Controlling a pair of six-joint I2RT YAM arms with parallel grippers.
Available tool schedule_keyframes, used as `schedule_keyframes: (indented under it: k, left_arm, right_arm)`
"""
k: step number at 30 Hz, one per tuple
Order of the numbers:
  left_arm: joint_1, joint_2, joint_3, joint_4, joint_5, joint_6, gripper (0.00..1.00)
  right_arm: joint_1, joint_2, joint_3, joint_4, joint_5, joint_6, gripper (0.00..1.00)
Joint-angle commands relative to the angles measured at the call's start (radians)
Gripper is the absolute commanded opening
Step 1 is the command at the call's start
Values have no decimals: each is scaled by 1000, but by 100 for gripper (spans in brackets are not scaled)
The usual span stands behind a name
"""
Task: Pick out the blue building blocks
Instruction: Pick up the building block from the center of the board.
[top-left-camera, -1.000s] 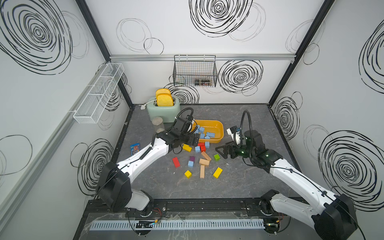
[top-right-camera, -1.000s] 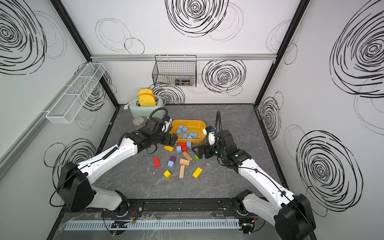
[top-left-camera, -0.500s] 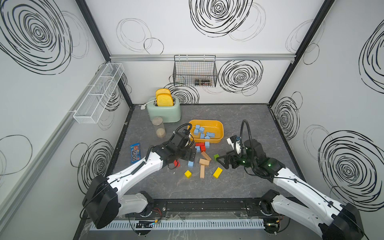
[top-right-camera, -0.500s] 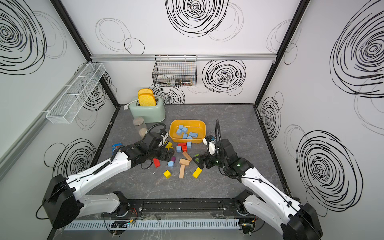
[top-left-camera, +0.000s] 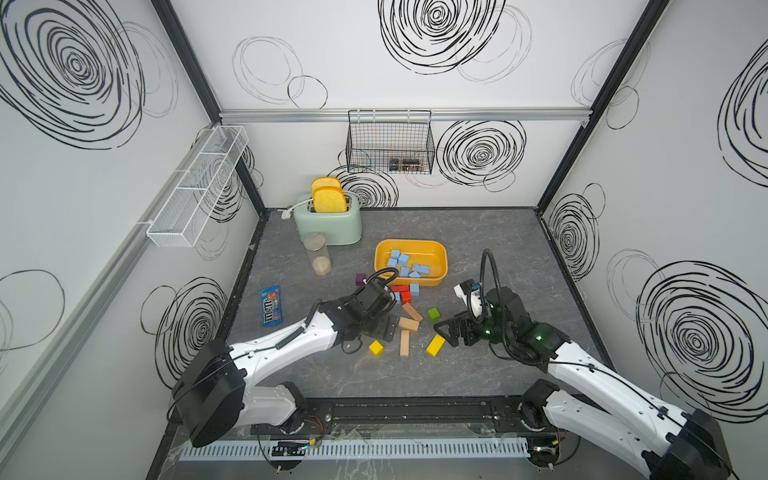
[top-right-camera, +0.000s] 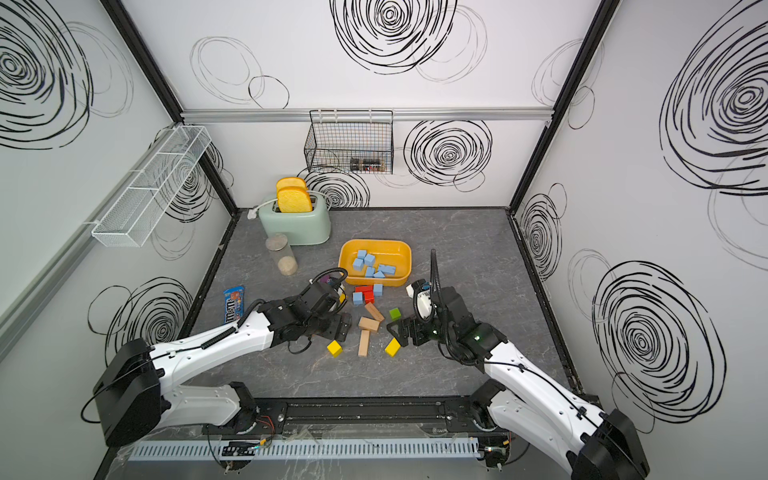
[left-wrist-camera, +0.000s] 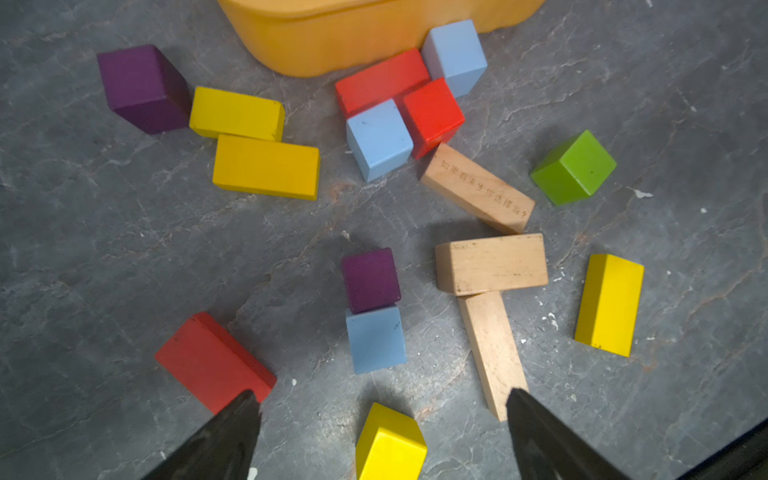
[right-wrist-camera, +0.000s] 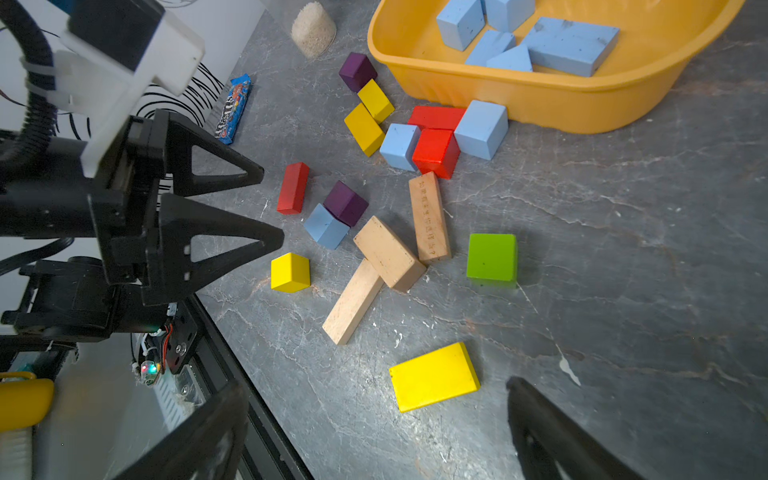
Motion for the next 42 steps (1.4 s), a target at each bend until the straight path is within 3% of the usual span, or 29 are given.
schedule_keyframes:
  k: [1,23,42]
  left_arm:
    - [-10,31,-21,15,-21,-39,92]
    - [18,213,6,101,49,7,76]
    - [43,271,40,121,84,29,53]
  right_arm:
    - [7,0,-13,4,0,6,98]
    - [8,58,1,37,21,-25,98]
    - [6,66,4,49,37,-30,98]
